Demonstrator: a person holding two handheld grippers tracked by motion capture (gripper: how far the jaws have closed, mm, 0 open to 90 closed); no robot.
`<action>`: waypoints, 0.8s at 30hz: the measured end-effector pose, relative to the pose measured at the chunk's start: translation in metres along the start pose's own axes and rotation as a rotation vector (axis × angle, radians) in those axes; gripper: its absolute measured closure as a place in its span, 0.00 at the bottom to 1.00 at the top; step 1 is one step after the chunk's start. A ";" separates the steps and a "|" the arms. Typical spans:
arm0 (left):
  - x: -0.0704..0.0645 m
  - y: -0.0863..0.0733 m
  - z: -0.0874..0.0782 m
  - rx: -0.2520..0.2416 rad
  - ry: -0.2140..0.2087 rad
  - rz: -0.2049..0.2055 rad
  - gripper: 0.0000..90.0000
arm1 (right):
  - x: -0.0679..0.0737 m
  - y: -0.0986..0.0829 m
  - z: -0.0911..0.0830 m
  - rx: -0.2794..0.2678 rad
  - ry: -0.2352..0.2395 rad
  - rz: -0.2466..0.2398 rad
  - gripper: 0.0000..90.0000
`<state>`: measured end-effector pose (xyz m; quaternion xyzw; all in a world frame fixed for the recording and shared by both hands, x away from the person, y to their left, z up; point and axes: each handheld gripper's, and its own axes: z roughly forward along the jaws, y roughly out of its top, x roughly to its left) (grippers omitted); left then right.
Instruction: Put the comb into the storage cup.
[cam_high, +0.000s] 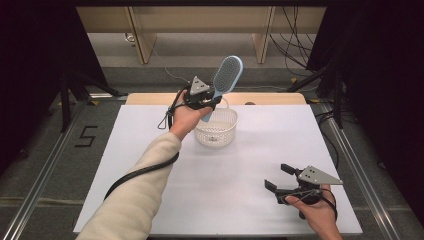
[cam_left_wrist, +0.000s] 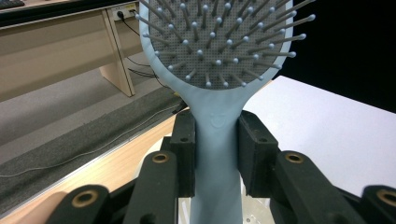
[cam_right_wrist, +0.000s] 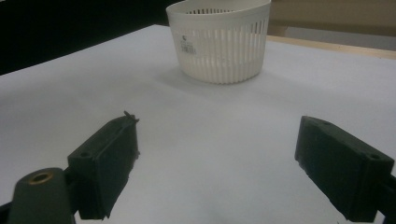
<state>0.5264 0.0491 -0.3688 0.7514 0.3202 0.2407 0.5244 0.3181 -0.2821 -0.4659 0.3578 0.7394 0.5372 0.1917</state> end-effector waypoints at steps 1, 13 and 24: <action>0.000 0.000 0.000 0.002 0.001 0.001 0.78 | 0.000 0.000 0.000 -0.001 0.000 0.000 0.16; -0.001 -0.005 0.005 0.012 -0.002 0.018 0.78 | 0.000 0.000 0.000 0.000 0.000 0.002 0.16; -0.002 -0.007 0.008 0.012 -0.010 0.028 0.78 | 0.000 0.000 0.000 -0.001 0.004 0.001 0.16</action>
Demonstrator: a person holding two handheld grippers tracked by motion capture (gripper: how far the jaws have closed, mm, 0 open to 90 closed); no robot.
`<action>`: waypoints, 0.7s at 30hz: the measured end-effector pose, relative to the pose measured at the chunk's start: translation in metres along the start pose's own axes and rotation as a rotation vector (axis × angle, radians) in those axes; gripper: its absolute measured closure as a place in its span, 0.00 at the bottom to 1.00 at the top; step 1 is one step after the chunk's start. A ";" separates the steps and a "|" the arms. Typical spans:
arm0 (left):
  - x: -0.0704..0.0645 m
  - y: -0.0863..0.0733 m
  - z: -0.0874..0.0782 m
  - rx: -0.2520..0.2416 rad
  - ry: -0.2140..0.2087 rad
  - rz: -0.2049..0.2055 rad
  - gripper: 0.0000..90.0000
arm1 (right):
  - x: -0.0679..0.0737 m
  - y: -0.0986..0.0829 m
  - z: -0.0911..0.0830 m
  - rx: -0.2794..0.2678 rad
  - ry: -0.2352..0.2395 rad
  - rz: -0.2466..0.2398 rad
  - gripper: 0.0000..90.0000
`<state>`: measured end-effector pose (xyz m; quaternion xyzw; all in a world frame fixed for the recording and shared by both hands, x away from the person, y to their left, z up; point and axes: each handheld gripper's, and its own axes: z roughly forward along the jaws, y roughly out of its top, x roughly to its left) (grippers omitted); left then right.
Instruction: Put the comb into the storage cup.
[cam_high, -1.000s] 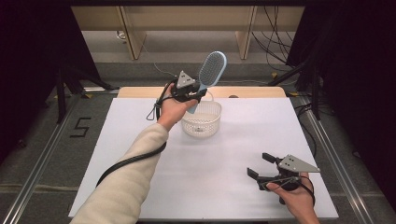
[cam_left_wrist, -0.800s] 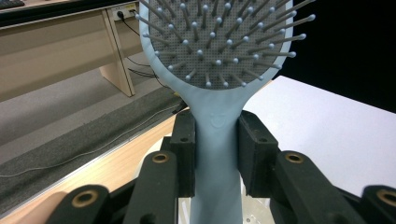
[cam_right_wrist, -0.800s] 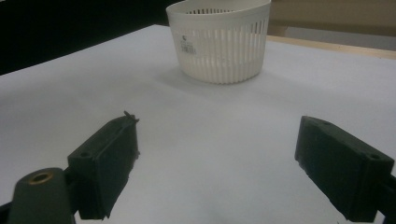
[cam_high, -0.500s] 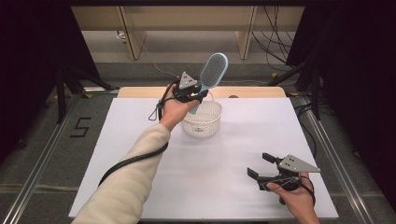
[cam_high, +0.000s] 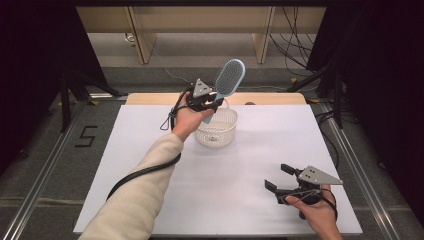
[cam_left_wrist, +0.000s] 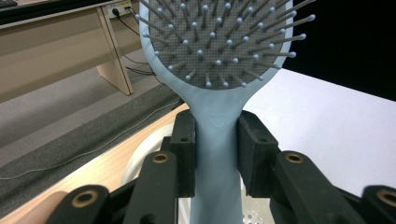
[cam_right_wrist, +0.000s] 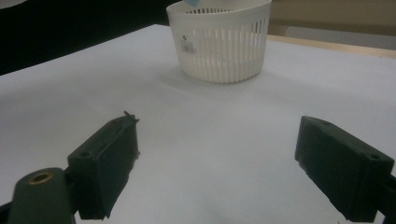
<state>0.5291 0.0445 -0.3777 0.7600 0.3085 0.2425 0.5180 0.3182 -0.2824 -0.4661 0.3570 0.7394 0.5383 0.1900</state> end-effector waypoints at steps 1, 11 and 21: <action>0.000 0.000 0.000 0.000 0.000 0.000 0.78 | 0.000 0.000 0.000 0.001 0.000 0.000 0.16; -0.002 -0.002 0.003 0.004 -0.006 0.011 0.78 | 0.000 0.000 0.000 -0.001 0.000 0.001 0.16; -0.003 -0.005 0.006 0.007 -0.016 0.021 0.78 | 0.000 0.000 0.000 0.002 0.001 0.000 0.16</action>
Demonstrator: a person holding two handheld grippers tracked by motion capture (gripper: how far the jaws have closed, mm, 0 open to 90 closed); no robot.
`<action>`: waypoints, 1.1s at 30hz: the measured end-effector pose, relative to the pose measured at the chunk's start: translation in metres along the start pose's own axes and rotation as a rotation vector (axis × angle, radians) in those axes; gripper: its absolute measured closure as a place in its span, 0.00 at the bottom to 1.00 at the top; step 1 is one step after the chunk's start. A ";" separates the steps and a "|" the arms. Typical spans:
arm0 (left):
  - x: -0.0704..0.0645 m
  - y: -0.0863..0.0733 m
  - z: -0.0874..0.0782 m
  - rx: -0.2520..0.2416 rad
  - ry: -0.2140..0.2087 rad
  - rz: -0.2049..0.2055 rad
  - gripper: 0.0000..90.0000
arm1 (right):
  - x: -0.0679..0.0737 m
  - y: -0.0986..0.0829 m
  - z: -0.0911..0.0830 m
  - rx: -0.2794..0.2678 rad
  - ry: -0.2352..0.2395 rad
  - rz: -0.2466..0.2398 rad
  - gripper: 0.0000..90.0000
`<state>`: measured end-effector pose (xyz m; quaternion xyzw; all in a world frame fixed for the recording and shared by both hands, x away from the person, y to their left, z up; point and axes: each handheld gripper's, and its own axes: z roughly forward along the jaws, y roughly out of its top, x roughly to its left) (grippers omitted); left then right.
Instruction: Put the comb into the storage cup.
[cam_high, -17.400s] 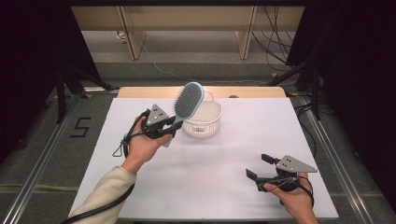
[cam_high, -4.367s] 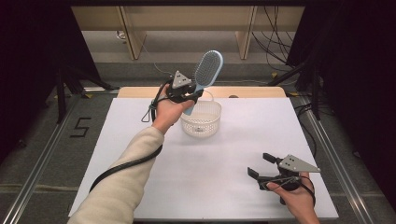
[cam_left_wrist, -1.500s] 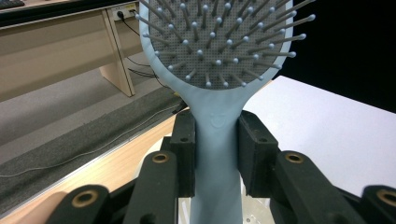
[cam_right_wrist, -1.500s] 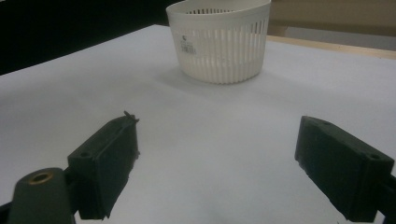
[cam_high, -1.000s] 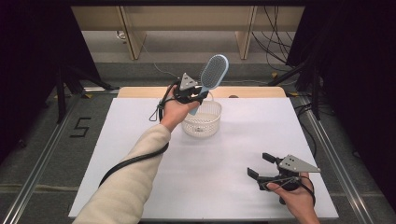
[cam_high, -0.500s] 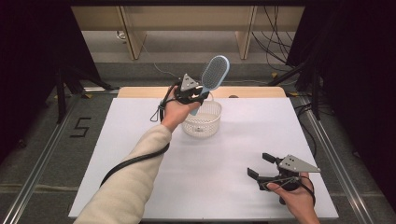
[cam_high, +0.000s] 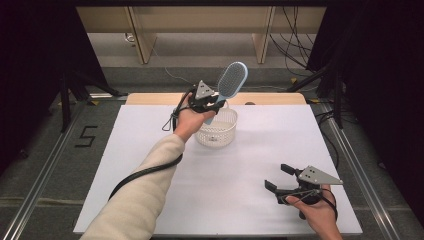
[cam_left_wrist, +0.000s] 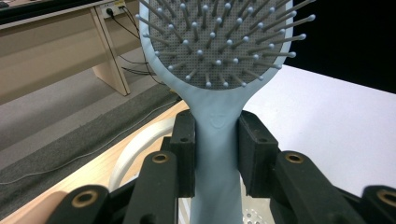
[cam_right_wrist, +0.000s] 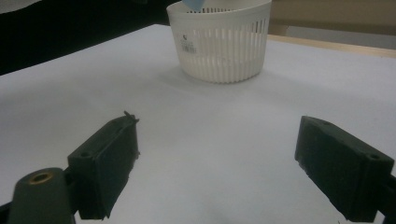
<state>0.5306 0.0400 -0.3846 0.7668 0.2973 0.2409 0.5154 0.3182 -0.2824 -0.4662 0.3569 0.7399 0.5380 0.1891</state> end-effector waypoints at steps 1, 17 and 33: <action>0.000 0.000 0.000 0.003 0.000 0.002 0.78 | 0.000 0.000 0.000 -0.002 0.001 0.001 0.16; 0.000 -0.006 0.005 0.013 -0.007 -0.009 0.78 | 0.001 0.000 0.000 0.002 0.003 0.006 0.16; 0.000 -0.012 0.009 0.028 -0.010 -0.006 0.78 | 0.000 0.000 0.001 0.000 0.005 0.001 0.16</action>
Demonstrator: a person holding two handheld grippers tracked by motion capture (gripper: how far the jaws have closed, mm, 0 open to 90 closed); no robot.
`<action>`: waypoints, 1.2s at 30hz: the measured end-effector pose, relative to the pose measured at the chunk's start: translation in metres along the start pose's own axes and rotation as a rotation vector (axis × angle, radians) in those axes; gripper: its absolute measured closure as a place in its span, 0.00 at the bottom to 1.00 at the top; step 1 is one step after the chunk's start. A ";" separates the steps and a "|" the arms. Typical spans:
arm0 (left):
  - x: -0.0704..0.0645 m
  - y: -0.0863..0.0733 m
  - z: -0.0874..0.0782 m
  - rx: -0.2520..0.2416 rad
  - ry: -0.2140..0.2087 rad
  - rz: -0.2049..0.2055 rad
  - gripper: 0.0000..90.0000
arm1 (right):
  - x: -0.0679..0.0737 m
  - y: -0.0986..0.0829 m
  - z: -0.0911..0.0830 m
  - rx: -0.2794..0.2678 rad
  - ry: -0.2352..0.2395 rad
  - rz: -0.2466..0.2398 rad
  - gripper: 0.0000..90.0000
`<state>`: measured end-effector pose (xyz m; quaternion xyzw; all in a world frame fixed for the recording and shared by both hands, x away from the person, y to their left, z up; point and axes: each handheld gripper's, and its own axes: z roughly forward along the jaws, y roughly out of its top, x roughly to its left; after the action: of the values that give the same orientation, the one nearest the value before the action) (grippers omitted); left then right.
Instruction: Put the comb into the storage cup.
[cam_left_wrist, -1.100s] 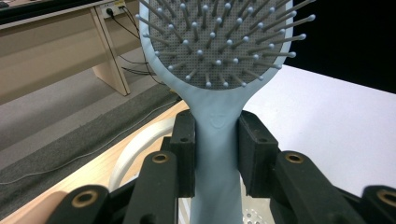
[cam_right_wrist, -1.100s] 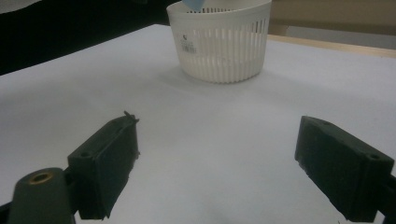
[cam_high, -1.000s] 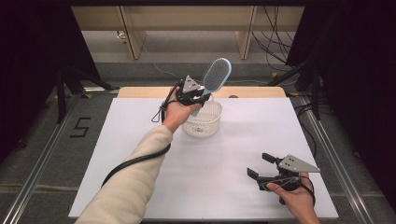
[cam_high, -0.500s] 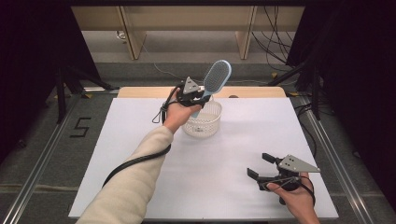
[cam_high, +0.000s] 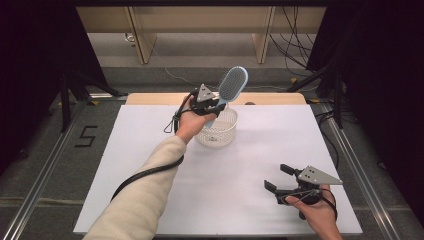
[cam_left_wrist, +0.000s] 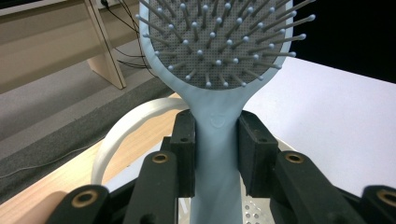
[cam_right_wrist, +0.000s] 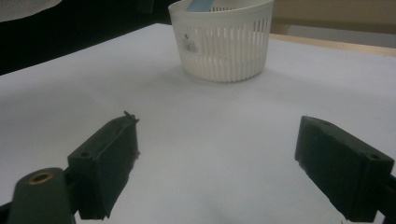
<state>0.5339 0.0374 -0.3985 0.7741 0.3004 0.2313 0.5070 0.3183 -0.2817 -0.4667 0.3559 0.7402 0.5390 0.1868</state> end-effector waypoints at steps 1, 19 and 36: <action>0.000 0.000 0.000 0.000 -0.001 0.001 0.78 | 0.000 0.000 0.000 0.002 0.000 0.000 0.16; -0.001 -0.007 0.002 0.010 -0.004 0.013 0.78 | 0.000 0.000 0.000 0.002 0.002 0.001 0.16; -0.004 -0.012 0.007 0.043 -0.014 0.022 0.77 | 0.000 0.000 0.000 0.003 0.002 0.003 0.16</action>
<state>0.5331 0.0337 -0.4129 0.7897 0.2929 0.2249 0.4899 0.3187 -0.2818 -0.4671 0.3568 0.7405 0.5386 0.1848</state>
